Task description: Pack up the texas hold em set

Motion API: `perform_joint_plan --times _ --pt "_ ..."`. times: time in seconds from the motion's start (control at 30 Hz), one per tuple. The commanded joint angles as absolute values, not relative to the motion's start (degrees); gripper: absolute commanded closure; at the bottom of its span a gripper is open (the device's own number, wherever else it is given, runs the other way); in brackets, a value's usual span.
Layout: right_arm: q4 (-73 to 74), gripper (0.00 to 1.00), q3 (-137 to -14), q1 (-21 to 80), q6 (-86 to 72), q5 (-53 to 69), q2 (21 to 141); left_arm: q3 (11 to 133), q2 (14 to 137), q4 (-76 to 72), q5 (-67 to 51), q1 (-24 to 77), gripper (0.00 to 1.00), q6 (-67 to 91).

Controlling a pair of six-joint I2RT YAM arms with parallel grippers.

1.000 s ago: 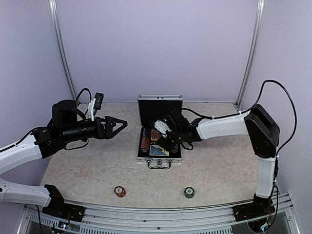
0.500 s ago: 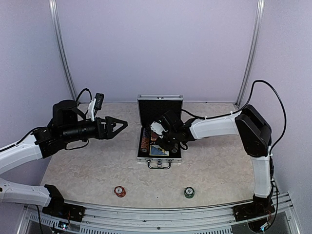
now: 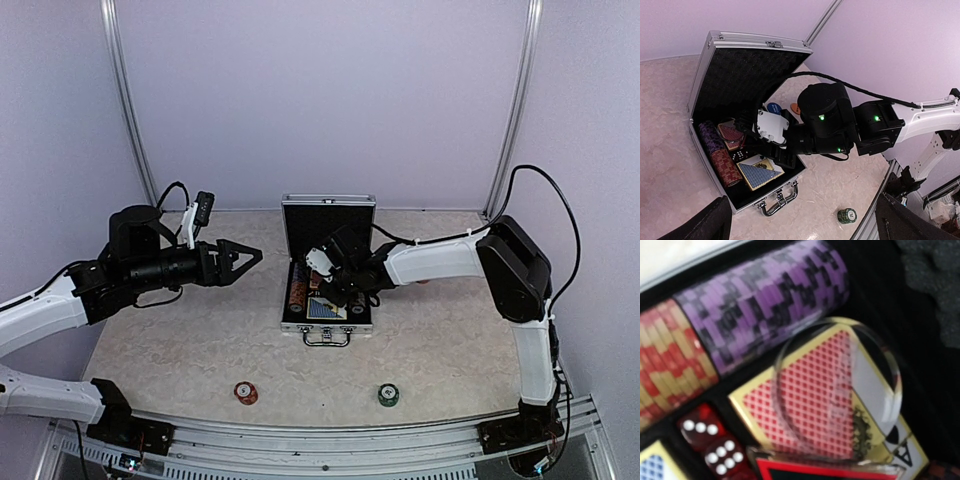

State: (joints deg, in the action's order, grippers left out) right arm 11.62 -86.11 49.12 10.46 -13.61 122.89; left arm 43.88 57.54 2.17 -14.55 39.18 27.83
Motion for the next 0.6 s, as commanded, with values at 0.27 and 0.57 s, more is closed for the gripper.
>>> perform_joint_plan --times 0.27,0.57 --pt "13.8 0.64 -87.1 46.6 13.1 -17.9 124.2 43.8 57.8 2.4 -14.6 38.8 0.01 27.8" --pt "15.9 0.58 -87.3 46.4 14.0 -15.1 122.4 43.6 57.5 2.5 -14.5 38.7 0.01 28.1"
